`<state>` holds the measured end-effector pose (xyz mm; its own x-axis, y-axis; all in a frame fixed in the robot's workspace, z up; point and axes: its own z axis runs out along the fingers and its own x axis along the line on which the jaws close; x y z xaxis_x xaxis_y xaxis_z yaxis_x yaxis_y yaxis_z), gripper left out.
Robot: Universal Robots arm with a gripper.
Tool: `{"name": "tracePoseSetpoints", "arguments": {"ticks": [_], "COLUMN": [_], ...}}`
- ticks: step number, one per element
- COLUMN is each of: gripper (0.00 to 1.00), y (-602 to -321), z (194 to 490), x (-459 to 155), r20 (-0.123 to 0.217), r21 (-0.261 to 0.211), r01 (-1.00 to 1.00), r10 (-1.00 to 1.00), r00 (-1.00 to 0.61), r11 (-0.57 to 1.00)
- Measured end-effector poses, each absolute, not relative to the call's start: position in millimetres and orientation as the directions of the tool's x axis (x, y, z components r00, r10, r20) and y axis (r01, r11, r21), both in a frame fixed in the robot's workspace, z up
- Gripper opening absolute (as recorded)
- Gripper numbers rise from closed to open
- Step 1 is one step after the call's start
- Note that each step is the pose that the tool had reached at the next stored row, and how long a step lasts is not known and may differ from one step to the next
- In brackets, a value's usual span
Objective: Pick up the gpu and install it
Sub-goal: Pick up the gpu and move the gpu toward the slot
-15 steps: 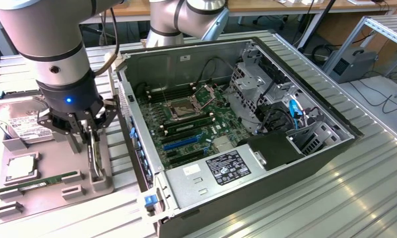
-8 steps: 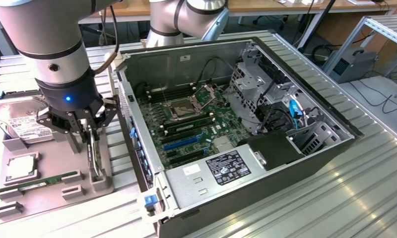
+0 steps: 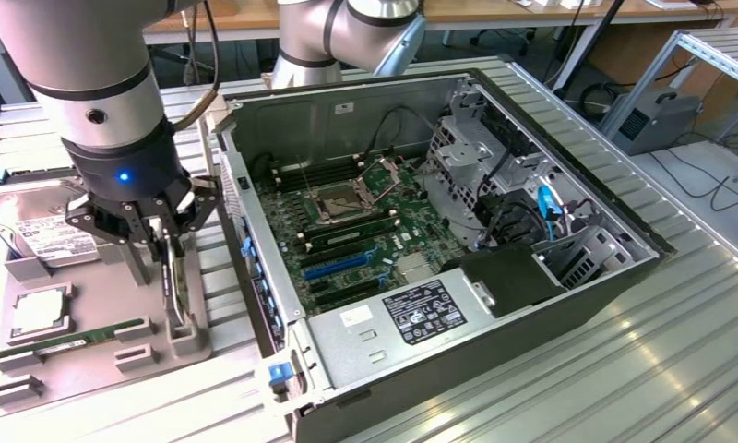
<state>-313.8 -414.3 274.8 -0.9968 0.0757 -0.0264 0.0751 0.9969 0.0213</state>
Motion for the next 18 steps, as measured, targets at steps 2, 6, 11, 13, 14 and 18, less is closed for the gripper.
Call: {"name": "tracePoseSetpoints", "arguments": {"ticks": [2,6,11,13,14,18], "gripper": [0.27,0.27,0.27,0.27,0.27,0.27], "y": [-414.3,-414.3,-414.3,-414.3,-414.3,-414.3], "z": [282.7,291.3,306.7,311.5,314.0,316.5], "x": [-313.8,-313.8,-313.8,-313.8,-313.8,-313.8], "r20": [-0.026,-0.026,-0.026,-0.026,-0.026,-0.026], "r21": [0.021,0.021,0.021,0.021,0.021,0.021], "r01": [0.075,0.075,0.075,0.075,0.075,0.075], "r10": [0.076,0.076,0.076,0.076,0.076,0.076], "r00": [-0.997,-0.997,-0.997,-0.997,-0.997,-0.997], "r11": [0.997,0.997,0.997,0.997,0.997,0.997]}}
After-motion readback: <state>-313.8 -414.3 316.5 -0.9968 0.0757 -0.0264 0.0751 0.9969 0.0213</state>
